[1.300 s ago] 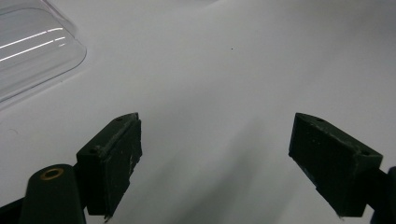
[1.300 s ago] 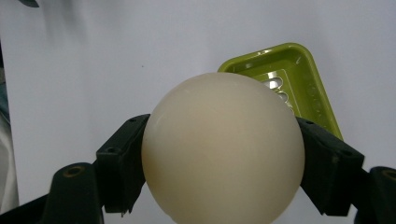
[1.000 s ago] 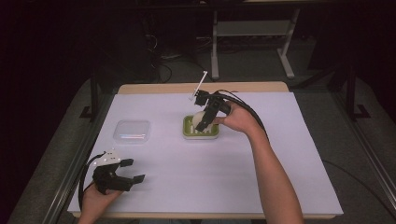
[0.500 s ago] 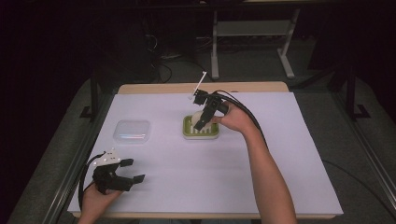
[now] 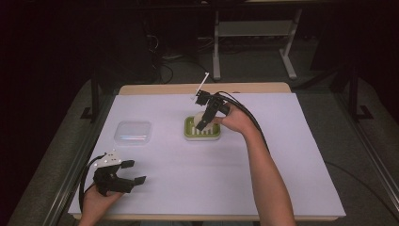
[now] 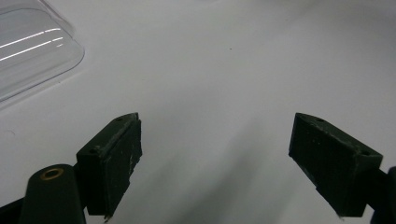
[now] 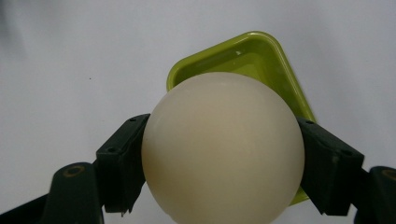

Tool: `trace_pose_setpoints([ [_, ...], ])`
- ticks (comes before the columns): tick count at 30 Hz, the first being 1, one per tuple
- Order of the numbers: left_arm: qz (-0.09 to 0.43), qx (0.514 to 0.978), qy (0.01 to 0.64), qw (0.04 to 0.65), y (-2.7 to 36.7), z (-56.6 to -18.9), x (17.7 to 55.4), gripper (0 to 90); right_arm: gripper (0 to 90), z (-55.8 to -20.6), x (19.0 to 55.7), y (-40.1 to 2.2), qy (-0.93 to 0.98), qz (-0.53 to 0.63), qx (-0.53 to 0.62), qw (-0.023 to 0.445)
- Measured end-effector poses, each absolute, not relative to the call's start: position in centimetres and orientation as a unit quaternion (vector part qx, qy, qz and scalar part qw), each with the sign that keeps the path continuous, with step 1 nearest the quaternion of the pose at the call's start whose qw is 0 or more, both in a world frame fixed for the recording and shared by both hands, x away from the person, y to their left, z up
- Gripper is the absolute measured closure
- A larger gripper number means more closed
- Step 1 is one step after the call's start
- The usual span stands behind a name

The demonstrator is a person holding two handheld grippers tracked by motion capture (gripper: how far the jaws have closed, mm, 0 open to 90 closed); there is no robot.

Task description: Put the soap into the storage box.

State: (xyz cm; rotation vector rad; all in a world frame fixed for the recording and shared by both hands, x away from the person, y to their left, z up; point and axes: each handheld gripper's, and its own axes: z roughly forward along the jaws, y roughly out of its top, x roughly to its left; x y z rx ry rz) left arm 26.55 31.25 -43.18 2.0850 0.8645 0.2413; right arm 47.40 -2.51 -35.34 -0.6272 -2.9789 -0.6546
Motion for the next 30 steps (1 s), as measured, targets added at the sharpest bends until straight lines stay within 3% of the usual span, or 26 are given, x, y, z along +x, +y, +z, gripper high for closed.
trace_pose_setpoints([
  [30,0.095,0.834,0.344,0.421,31.3,-43.2,26.6,16.5,24.3,-37.6,48.9,-2.1,-0.951,-0.208,-0.227,0.026],
])
